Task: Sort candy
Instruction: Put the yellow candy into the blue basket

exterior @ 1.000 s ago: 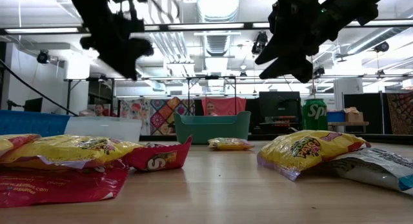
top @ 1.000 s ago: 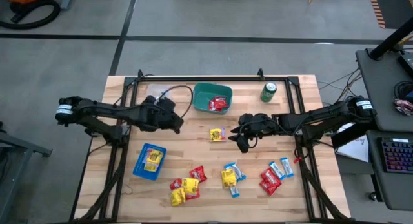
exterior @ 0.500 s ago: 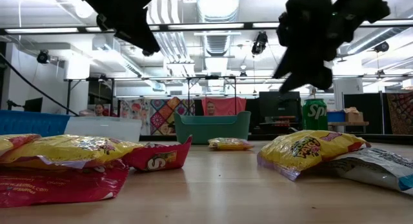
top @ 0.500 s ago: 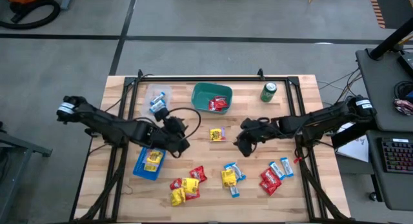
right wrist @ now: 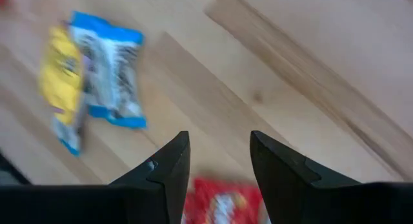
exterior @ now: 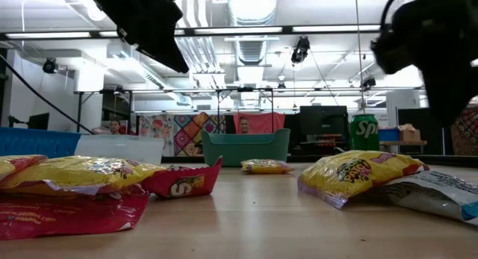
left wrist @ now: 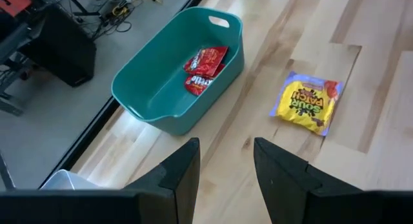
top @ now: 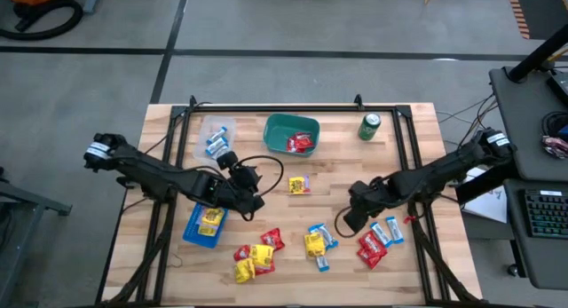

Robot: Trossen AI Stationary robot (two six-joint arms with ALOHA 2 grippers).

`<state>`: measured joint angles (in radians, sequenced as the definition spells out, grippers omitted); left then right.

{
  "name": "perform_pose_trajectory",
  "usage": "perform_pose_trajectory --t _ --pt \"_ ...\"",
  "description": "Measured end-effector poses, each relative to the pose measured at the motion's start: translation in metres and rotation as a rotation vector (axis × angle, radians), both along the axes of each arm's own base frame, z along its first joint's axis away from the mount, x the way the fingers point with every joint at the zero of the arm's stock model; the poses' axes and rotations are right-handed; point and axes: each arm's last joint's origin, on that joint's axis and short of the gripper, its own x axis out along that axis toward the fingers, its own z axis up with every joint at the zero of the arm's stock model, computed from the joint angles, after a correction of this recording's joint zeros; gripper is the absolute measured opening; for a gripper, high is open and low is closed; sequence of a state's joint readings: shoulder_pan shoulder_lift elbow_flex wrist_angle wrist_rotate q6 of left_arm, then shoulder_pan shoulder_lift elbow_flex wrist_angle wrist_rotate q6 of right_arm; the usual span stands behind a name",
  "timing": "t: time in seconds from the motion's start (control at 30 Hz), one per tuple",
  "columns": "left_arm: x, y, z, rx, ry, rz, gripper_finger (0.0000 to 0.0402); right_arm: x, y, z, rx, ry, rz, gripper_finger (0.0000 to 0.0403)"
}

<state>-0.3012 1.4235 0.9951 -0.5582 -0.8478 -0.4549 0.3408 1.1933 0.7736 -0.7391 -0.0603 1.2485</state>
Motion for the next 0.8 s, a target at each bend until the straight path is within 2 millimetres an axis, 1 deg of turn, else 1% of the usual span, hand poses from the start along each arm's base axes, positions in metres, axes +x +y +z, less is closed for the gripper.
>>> perform_pose_trajectory --t 0.13,0.27,0.33,0.43,0.53,0.6,0.7,0.8 --pt "0.002 -0.001 -0.003 0.004 0.008 -0.001 0.0129 -0.005 0.003 0.004 -0.02 0.074 -0.03 0.0153" --pt "0.007 -0.003 -0.009 0.01 0.026 -0.025 0.0129 0.002 0.003 0.0 -0.09 0.062 0.016 0.0153" --pt "0.014 -0.007 -0.014 -0.011 0.056 -0.103 0.0129 0.005 0.003 -0.002 -0.137 0.055 0.069 0.0153" --pt "0.032 -0.017 -0.027 -0.069 0.087 -0.297 0.0129 0.009 0.004 -0.003 -0.202 0.037 0.133 0.0153" --pt "0.053 -0.026 -0.042 -0.062 0.075 -0.483 0.0129 0.011 0.003 -0.002 -0.255 0.016 0.171 0.0153" --pt "0.066 -0.028 -0.055 -0.012 0.063 -0.54 0.0129 0.012 0.003 -0.001 -0.277 -0.001 0.189 0.0153" --pt "0.085 -0.023 -0.078 0.031 0.041 -0.548 0.0129 0.013 0.002 0.0 -0.305 -0.017 0.204 0.0153" --pt "0.096 -0.009 -0.102 0.02 0.048 -0.497 0.0129 0.013 0.002 0.001 -0.32 -0.022 0.206 0.0153"
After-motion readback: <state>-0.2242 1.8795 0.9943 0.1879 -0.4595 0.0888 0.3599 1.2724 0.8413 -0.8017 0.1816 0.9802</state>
